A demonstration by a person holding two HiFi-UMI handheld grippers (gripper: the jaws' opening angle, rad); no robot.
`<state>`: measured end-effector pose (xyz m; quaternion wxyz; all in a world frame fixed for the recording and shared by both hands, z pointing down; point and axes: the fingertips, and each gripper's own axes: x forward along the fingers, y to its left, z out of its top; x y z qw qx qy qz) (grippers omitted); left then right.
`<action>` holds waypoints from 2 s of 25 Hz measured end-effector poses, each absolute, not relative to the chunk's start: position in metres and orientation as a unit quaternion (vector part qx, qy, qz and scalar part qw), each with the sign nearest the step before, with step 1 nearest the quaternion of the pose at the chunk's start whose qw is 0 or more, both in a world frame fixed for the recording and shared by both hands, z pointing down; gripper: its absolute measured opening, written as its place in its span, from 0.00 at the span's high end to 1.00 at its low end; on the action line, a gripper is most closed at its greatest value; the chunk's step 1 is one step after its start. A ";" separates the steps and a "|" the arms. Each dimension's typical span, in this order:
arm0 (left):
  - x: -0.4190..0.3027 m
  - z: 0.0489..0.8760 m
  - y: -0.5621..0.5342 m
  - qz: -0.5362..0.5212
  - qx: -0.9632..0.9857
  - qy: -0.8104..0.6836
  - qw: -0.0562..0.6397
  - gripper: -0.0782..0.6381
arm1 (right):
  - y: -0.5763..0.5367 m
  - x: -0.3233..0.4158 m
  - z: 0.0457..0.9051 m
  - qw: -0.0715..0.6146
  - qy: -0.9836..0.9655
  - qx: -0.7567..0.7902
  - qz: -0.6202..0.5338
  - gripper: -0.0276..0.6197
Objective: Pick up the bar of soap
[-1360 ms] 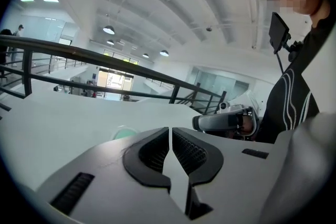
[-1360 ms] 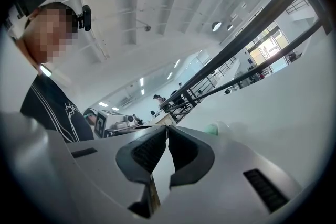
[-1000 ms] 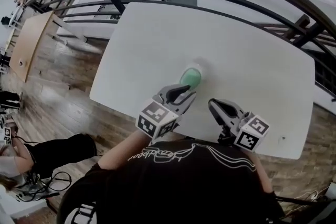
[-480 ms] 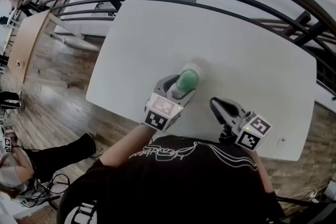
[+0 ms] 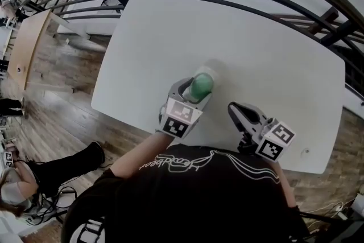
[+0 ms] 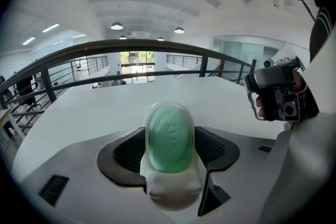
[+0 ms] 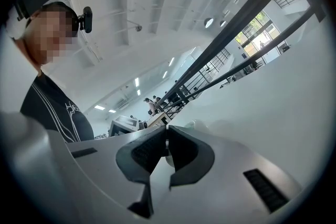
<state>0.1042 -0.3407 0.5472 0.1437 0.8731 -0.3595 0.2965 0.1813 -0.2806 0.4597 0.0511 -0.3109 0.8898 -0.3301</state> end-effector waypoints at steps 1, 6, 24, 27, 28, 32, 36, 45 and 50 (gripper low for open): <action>0.103 0.548 -0.341 0.298 0.872 -0.362 0.144 0.49 | -0.281 0.181 0.460 0.051 0.889 -0.311 -0.331 0.93; 0.103 0.548 -0.341 0.299 0.867 -0.372 0.144 0.49 | -0.282 0.181 0.465 0.050 0.888 -0.309 -0.337 0.93; 0.105 0.551 -0.342 0.307 0.865 -0.367 0.154 0.52 | -0.282 0.182 0.466 0.049 0.888 -0.306 -0.341 0.93; 0.106 0.552 -0.342 0.311 0.865 -0.363 0.154 0.52 | -0.281 0.180 0.467 0.047 0.888 -0.303 -0.343 0.93; 0.106 0.551 -0.342 0.312 0.865 -0.362 0.154 0.52 | -0.281 0.180 0.467 0.047 0.888 -0.302 -0.343 0.93; 0.107 0.551 -0.343 0.317 0.865 -0.358 0.153 0.52 | -0.281 0.180 0.468 0.048 0.888 -0.301 -0.345 0.93; 0.106 0.552 -0.343 0.323 0.865 -0.352 0.155 0.52 | -0.281 0.181 0.467 0.051 0.886 -0.302 -0.347 0.93; 0.108 0.551 -0.346 0.321 0.868 -0.343 0.159 0.53 | -0.279 0.184 0.469 0.056 0.882 -0.313 -0.348 0.93; 0.111 0.551 -0.341 0.315 0.871 -0.342 0.160 0.52 | -0.266 0.188 0.471 0.059 0.878 -0.324 -0.348 0.93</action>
